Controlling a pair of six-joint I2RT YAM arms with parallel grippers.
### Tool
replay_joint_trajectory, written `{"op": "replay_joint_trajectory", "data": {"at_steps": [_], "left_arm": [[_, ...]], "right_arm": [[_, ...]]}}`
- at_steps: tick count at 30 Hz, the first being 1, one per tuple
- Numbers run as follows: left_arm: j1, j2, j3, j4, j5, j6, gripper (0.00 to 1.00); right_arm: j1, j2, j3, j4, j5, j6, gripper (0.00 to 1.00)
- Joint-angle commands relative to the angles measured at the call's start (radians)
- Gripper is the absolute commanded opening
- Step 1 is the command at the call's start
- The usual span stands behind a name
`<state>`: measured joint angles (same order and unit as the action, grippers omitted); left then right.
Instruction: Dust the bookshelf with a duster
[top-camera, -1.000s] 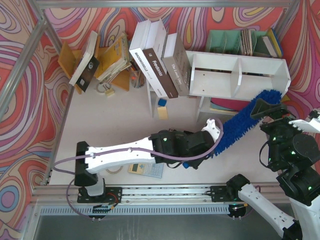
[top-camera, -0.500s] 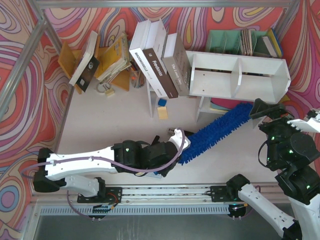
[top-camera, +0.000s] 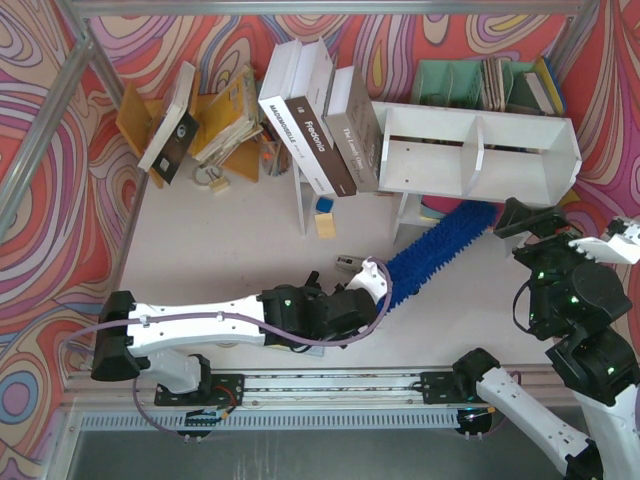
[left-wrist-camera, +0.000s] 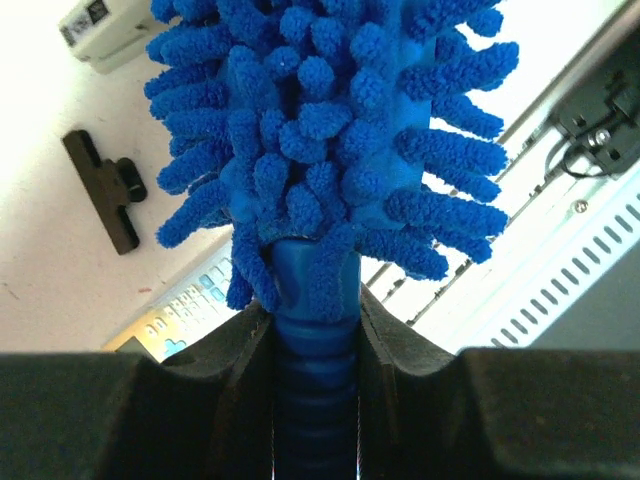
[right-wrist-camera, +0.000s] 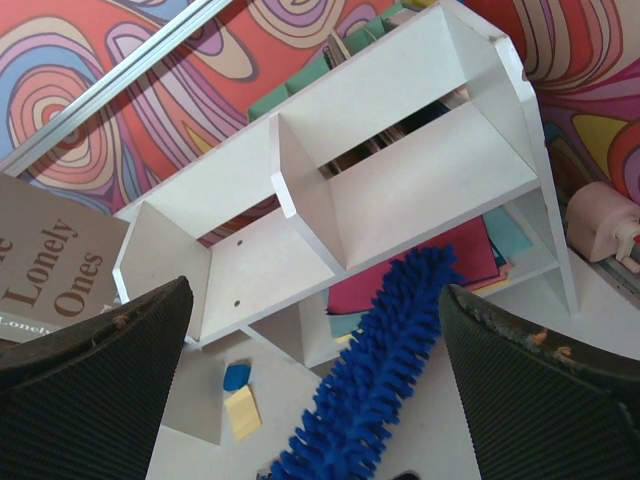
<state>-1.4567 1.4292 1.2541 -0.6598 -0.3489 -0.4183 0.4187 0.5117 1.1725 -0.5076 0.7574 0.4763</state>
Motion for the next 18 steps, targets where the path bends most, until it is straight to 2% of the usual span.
{"op": "replay_joint_trajectory", "data": {"at_steps": [1,9,18], "left_arm": [[0.028,-0.017,-0.007,0.104,-0.106,-0.040,0.00],[0.043,-0.084,-0.083,0.155,-0.219,-0.128,0.00],[0.095,-0.120,-0.184,0.136,-0.198,-0.240,0.00]], "right_arm": [[0.003,0.007,-0.016,-0.008,0.000,0.011,0.98],[0.002,0.008,-0.026,-0.010,0.003,0.007,0.98],[0.003,0.004,-0.030,-0.002,0.006,0.001,0.99]]}}
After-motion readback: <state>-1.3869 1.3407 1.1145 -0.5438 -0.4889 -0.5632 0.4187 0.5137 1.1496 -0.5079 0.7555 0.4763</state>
